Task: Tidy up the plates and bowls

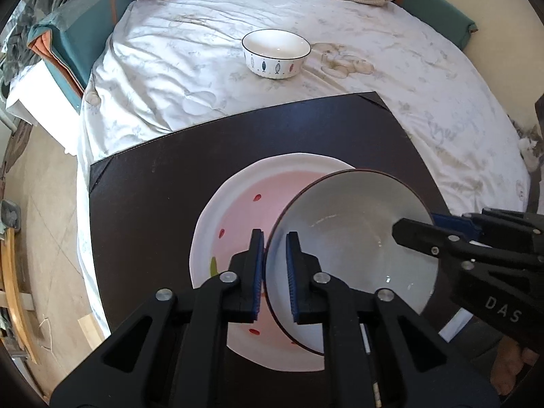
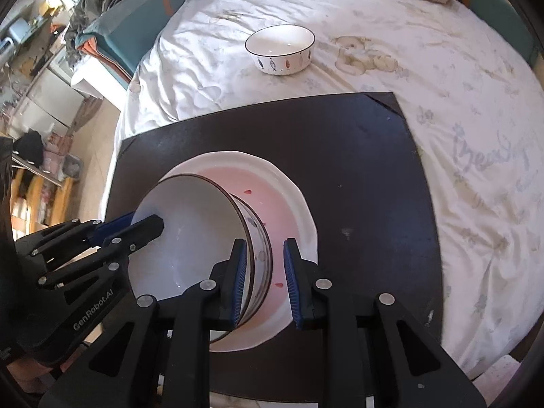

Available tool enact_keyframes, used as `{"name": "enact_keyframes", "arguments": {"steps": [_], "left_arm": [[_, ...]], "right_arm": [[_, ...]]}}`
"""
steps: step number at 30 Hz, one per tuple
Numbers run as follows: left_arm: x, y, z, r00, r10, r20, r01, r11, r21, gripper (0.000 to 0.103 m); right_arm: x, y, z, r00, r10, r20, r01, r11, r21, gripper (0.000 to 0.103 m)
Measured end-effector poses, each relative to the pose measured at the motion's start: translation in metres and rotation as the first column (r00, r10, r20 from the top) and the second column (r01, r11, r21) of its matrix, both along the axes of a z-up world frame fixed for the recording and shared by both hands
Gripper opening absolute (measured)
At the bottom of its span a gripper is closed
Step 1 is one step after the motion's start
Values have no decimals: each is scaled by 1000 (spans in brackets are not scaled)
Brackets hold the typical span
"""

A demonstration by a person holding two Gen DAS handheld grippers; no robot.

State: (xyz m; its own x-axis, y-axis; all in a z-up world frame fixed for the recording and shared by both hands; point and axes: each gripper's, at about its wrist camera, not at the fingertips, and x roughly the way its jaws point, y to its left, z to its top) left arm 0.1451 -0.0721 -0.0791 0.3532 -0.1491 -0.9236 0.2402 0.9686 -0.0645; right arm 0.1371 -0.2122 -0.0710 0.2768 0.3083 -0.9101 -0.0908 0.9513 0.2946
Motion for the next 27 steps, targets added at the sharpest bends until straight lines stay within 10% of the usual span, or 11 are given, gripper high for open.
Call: {"name": "enact_keyframes", "arguments": {"steps": [10, 27], "left_arm": [[4, 13, 5, 998, 42, -54, -49, 990, -134, 8], [21, 10, 4, 994, 66, -87, -79, 984, -159, 12]], "right_arm": [[-1, -14, 1, 999, -24, -45, 29, 994, 101, 12], [8, -47, -26, 964, -130, -233, 206, 917, 341, 16]]}}
